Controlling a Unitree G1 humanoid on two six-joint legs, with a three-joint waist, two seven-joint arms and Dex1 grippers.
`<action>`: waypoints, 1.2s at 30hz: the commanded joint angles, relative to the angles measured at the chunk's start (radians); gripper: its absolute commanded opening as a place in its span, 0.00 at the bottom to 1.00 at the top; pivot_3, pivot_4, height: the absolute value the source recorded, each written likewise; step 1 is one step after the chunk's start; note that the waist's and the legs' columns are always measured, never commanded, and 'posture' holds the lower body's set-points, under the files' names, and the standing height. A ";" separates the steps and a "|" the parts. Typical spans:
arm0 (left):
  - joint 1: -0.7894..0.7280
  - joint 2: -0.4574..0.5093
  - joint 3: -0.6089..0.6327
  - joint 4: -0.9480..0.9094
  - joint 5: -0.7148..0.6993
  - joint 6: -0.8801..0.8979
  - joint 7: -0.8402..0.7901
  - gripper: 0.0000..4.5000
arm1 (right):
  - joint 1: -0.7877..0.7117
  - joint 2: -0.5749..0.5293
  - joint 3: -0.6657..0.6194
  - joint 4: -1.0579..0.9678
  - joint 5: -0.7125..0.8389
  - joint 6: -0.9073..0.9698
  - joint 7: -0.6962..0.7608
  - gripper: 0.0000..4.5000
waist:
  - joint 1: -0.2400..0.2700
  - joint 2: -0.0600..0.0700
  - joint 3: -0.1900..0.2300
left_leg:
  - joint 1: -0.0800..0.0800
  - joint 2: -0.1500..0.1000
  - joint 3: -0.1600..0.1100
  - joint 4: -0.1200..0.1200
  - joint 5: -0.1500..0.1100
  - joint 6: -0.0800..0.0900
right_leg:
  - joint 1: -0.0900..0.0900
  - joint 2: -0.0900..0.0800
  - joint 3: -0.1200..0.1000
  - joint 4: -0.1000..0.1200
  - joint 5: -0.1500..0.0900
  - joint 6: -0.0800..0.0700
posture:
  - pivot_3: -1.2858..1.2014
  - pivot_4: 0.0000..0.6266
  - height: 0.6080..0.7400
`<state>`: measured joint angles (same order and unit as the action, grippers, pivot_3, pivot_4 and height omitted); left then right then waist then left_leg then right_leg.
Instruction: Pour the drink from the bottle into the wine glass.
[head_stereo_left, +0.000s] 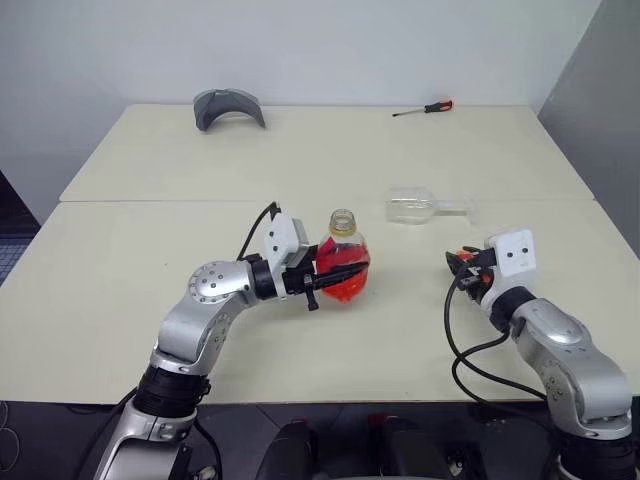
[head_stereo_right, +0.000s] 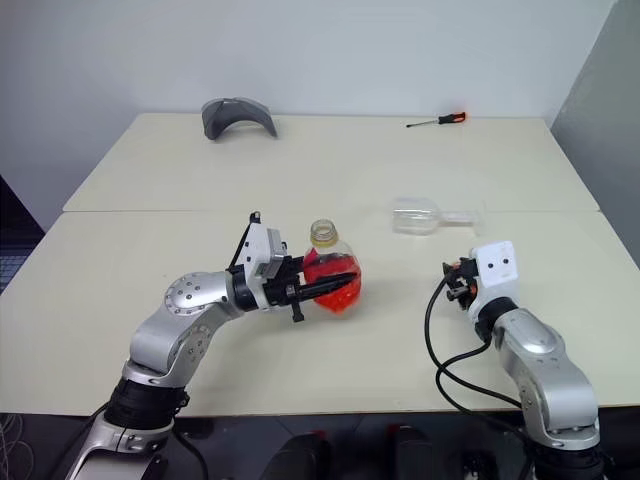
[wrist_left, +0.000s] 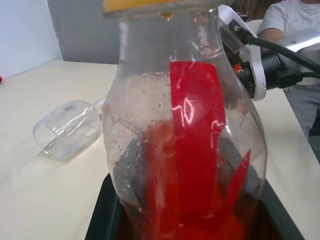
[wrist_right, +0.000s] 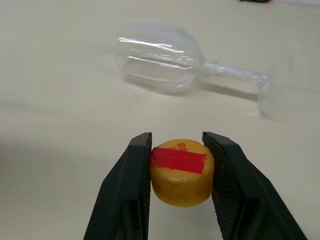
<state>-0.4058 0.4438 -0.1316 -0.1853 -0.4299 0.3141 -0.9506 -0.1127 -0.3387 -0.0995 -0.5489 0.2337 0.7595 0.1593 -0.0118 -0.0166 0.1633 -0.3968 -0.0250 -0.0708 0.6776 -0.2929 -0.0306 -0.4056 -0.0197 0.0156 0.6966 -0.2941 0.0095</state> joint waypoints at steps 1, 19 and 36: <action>-0.042 -0.014 -0.003 0.004 -0.001 -0.036 -0.021 0.27 | -0.011 0.060 0.001 0.070 -0.054 -0.046 -0.080 0.33 | -0.001 0.000 0.000 | 0.000 0.000 0.000 0.000 0.000 0.000 | 0.000 0.000 0.000 0.000 0.000 0.000 | 0.52 0.24 1.00; -0.033 -0.038 0.004 -0.011 0.001 -0.024 0.013 0.27 | -0.014 0.089 0.052 0.134 -0.071 0.065 -0.054 0.89 | -0.016 0.000 0.000 | 0.000 0.000 0.000 0.000 -0.001 0.001 | 0.001 0.000 0.000 0.000 0.000 0.000 | 0.52 0.24 1.00; -0.140 -0.046 0.146 0.242 0.098 -0.094 0.243 0.27 | -0.240 -0.214 -0.084 -0.129 0.463 0.183 0.478 1.00 | -0.016 0.000 0.000 | 0.000 0.000 -0.002 0.001 -0.002 0.004 | 0.001 0.000 -0.002 -0.001 0.000 0.000 | 0.52 0.24 1.00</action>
<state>-0.5101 0.4007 -0.0288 0.0460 -0.3466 0.2739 -0.7421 -0.3150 -0.5614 -0.1876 -0.6791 0.6649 0.9685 0.6315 -0.0277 -0.0169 0.1634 -0.3967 -0.0253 -0.0721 0.6782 -0.2952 -0.0264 -0.4042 -0.0193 0.0141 0.6961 -0.2941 0.0094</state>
